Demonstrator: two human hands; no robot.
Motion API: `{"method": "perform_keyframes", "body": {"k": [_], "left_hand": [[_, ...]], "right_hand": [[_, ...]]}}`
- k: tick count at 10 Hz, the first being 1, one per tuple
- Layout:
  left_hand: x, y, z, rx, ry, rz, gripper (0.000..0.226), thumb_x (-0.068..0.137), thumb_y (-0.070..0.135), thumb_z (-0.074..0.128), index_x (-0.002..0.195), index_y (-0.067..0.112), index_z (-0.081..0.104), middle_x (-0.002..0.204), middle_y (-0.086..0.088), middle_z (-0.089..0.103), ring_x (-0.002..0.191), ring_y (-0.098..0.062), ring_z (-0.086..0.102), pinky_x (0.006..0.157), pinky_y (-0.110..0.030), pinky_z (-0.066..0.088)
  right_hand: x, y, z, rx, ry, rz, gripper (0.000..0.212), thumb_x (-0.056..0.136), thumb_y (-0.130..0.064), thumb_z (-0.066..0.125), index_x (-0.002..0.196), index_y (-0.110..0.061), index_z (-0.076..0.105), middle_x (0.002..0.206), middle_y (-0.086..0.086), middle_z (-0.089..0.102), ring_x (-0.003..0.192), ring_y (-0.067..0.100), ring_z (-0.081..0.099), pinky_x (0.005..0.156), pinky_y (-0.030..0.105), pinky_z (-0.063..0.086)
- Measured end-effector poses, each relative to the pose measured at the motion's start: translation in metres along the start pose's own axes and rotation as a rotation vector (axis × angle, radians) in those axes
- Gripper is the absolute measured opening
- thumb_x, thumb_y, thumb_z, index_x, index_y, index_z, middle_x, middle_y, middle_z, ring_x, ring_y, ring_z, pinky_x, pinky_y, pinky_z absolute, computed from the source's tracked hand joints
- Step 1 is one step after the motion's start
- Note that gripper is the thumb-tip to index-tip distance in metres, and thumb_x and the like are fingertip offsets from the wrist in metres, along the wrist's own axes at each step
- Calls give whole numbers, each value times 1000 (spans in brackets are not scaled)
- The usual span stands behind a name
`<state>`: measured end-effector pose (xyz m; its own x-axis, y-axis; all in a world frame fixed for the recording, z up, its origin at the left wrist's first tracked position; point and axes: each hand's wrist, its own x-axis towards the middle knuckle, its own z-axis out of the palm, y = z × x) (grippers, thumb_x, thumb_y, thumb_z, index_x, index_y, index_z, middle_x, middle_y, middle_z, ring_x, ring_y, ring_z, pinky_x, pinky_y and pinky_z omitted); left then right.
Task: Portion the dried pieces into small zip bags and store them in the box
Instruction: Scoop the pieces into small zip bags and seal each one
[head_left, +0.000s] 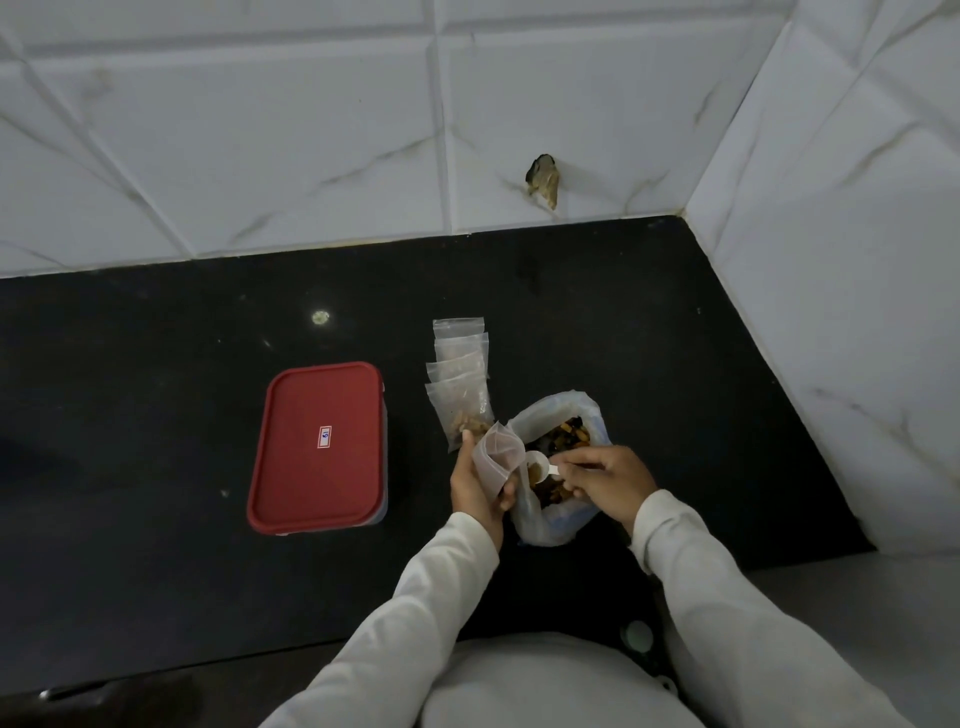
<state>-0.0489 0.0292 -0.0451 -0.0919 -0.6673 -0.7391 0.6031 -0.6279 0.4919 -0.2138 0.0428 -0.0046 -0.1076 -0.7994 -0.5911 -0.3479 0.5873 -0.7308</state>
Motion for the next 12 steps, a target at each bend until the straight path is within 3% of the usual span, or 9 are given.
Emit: {"method": "perform_keyframes", "body": {"k": [2,4,7,8,9,10,11,12], "left_hand": [[2,2,-3,16,-21,-6,49,95,59,47,101,17,72,65,-4,60,46,-13,46,38,-20,32],[5,4,-4,34,-17,-7,52,94,61,47,98,16,72,63,-5,56,46,-14,45,38,-21,32],[7,6,-1,66,2,-2,51,95,60,47,94,16,72,66,-5,58,46,-14,46,40,-22,32],[11,7,-3,64,19,-28,50,96,59,46,101,17,71,71,-6,63,49,-13,51,43,-22,36],[14,7,-6,46,-10,-48,54,96,60,45,117,17,71,83,-6,68,66,-9,65,64,-25,56],[9,7,-4,59,-10,-21,56,96,60,44,116,17,72,78,-6,71,52,-13,56,43,-22,39],[9,9,-3,42,-19,-9,56,94,62,47,115,17,73,88,-9,73,58,-15,63,51,-25,48],[13,6,-6,50,39,-22,57,92,62,51,119,16,70,99,-12,72,78,-15,69,81,-33,57]], "right_hand": [[-12,2,-12,72,-3,-9,19,90,-14,65,94,-30,74,86,1,72,87,15,68,78,22,51],[-31,-8,-22,135,89,-138,19,91,-14,63,100,-28,73,81,-4,72,79,6,67,70,19,51],[-47,-39,-16,288,70,-224,18,90,-11,64,103,-19,74,81,2,73,75,11,66,69,22,54],[-48,-46,-7,237,60,-258,17,91,-12,64,101,-21,74,80,0,73,74,8,66,66,19,53],[-48,-47,0,63,104,-347,17,91,-14,64,98,-27,73,80,-4,72,75,4,67,66,16,52],[-48,-44,10,-133,161,-479,17,91,-15,64,101,-27,71,81,-12,70,75,1,67,67,16,54],[-44,-36,22,-305,249,-662,24,89,-7,64,103,-25,72,83,-8,70,76,5,66,74,28,57],[-48,-37,25,-395,253,-765,37,83,10,60,109,-12,74,90,8,73,84,27,69,76,30,51]]}}
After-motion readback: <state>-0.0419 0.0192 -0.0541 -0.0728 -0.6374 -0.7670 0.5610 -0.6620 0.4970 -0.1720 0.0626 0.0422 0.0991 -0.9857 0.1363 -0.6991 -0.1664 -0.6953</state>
